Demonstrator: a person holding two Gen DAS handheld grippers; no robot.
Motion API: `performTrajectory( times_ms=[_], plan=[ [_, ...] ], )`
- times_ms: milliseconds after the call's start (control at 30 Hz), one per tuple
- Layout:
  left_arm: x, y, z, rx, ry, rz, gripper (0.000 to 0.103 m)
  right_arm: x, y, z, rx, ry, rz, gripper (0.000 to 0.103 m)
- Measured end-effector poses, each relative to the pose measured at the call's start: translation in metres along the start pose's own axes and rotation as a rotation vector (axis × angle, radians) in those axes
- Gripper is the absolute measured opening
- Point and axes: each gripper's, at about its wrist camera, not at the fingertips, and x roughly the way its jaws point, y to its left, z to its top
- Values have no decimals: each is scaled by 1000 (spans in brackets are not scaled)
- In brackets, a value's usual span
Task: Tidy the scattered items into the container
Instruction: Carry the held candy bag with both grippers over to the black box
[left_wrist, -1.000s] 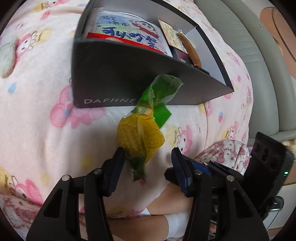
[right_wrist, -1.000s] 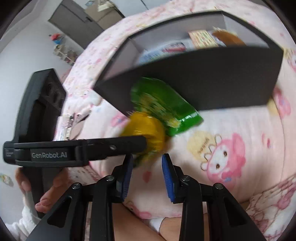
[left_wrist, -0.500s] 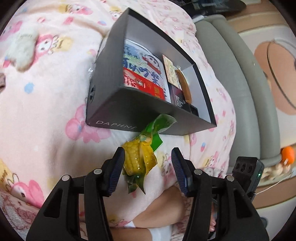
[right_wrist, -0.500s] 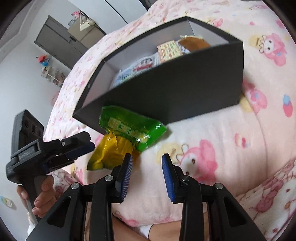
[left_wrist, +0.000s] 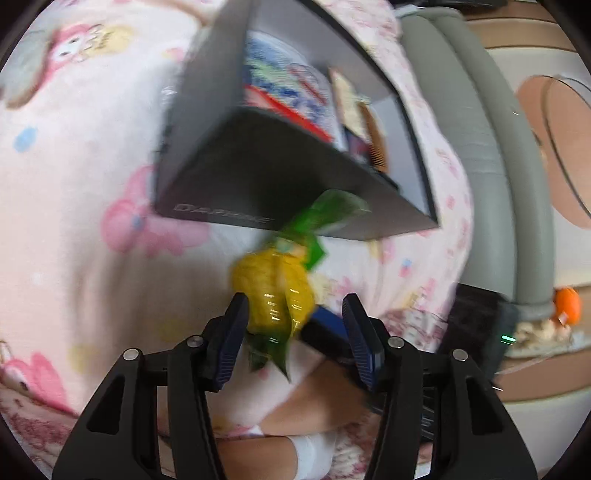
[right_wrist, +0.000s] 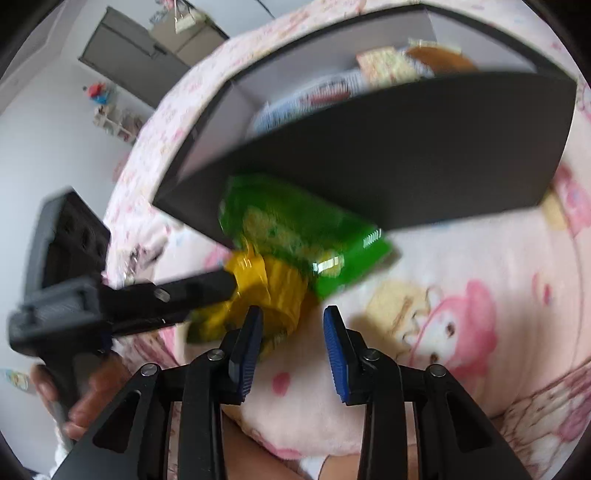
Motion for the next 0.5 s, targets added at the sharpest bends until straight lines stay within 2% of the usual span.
performTrajectory(
  times_ms=[100,133,200,267,300,400,467,500],
  plan=[
    [-5,-6,-3,27,-23,-24,53,4,-10,-6,34,20,-44,30],
    [-5,-6,-2,19,-28,-10,53,2,-12,-7,36,17,-50,30],
    [-3,-2,0,-7,-37,63,53,-5,-6,-9,-15,-13,-72,31],
    [3,6,2,-45,-14,141,54,-7,6,-10,-88,-16,-81,32],
    [5,8,2,-60,-5,142,55,-6,8,-9,-92,-18,-63,32],
    [5,13,4,-89,-19,153,54,-3,-12,-1,59,-22,-29,33],
    [-3,14,8,-92,-48,194,54,-4,-28,2,130,-25,38,35],
    [-8,15,9,-98,-69,189,54,-6,-33,4,129,-38,17,35]
  ],
)
